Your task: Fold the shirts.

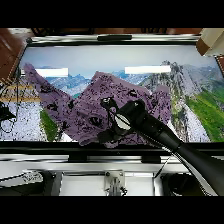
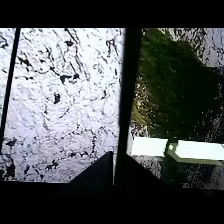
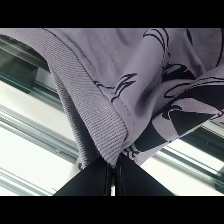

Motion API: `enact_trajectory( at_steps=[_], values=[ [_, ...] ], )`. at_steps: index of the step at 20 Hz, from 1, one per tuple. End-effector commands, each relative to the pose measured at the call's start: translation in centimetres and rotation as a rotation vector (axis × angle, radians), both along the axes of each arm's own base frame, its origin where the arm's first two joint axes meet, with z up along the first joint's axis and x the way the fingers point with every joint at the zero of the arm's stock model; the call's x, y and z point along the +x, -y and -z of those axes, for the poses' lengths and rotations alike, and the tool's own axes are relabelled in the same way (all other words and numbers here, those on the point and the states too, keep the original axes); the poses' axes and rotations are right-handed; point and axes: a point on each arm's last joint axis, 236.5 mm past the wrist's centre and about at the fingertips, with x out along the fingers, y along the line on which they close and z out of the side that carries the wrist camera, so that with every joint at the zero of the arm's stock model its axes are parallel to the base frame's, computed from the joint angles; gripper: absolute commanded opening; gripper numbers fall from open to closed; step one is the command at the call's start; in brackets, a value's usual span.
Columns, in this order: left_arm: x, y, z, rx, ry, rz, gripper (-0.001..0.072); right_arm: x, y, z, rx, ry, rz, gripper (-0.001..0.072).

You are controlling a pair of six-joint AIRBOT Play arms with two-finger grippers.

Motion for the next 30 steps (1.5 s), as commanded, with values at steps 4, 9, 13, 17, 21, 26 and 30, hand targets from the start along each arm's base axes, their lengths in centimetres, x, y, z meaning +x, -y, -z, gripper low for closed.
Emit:
enact_trajectory(
  at_steps=[4,9,13,17,21,26,30],
  values=[
    [1.1,2.9,-5.8,0.058,0.108,0.015,0.0048,1.5,1.3,-0.9,-0.026,0.089,0.005,0.0082],
    [2.5,13.9,-14.4,0.09,0.304,0.13,0.0048,5.2,5.6,-4.3,-0.109,0.314,0.072,0.0081],
    [-0.9,23.8,-16.9,0.111,0.319,0.378,0.0048,7.1,6.7,-4.8,-0.151,0.394,0.093,0.0081],
    [-7.5,24.3,-12.8,0.313,0.028,0.519,0.0048,9.9,8.1,-5.3,-0.142,0.446,0.163,0.0082],
    [-13.4,26.2,-10.1,0.419,-0.133,0.725,0.0047,12.6,9.9,-5.5,-0.08,0.43,0.261,0.0081],
    [-18.1,26.1,-8.6,0.451,-0.129,0.732,0.0047,12.9,11.0,-5.5,-0.117,0.442,0.238,0.0081],
    [-20.4,25.0,-8.0,0.442,-0.049,0.753,0.0047,13.1,11.2,-5.5,-0.127,0.452,0.234,0.0082]
  ],
)
